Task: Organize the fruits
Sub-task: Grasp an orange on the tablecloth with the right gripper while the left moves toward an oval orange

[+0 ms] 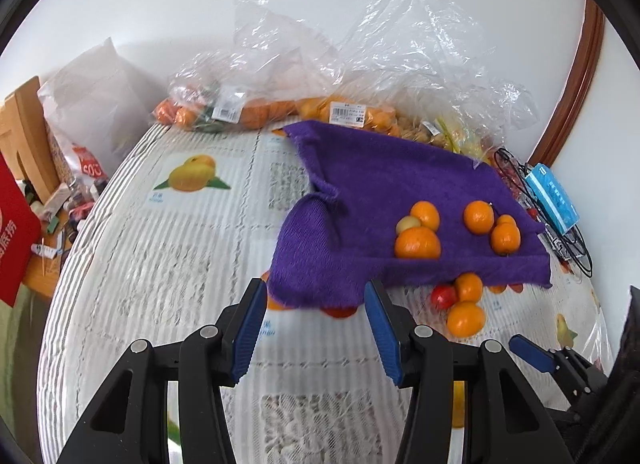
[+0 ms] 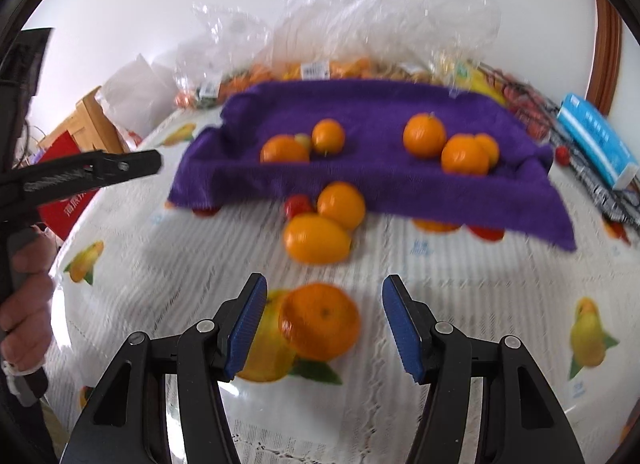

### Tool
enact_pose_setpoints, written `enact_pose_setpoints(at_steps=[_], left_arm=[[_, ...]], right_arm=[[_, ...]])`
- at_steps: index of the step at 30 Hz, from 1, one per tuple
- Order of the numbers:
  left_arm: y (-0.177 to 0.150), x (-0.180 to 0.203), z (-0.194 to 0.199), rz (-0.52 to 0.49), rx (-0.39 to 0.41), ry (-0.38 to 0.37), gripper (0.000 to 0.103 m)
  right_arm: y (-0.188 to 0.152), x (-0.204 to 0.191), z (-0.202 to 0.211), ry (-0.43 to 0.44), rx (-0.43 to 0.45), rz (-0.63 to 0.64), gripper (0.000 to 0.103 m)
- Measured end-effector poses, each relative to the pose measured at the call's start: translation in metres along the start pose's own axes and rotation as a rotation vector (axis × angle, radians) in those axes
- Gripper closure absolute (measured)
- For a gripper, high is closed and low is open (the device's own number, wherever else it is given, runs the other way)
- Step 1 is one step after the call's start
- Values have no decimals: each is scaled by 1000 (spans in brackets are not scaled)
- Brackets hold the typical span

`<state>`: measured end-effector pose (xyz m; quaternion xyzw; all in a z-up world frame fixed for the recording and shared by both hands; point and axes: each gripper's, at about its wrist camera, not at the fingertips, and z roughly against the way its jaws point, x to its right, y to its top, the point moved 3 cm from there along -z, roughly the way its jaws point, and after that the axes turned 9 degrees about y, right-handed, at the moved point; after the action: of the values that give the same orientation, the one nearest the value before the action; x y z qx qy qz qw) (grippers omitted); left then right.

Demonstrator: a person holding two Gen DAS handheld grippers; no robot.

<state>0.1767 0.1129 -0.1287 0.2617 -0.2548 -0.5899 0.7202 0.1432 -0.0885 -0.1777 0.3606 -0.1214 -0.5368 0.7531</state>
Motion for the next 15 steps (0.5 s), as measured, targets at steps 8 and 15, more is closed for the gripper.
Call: enact_pose_setpoints(at_steps=[8,15], left_arm=[[-25,13,-4,-49,-31,-4,54],[-40,62,-11,-98,-61,-97,53]], right_arm=[[-14,1,2,-20,1,4,60],[-22,40,33,-75,52,-37,60]])
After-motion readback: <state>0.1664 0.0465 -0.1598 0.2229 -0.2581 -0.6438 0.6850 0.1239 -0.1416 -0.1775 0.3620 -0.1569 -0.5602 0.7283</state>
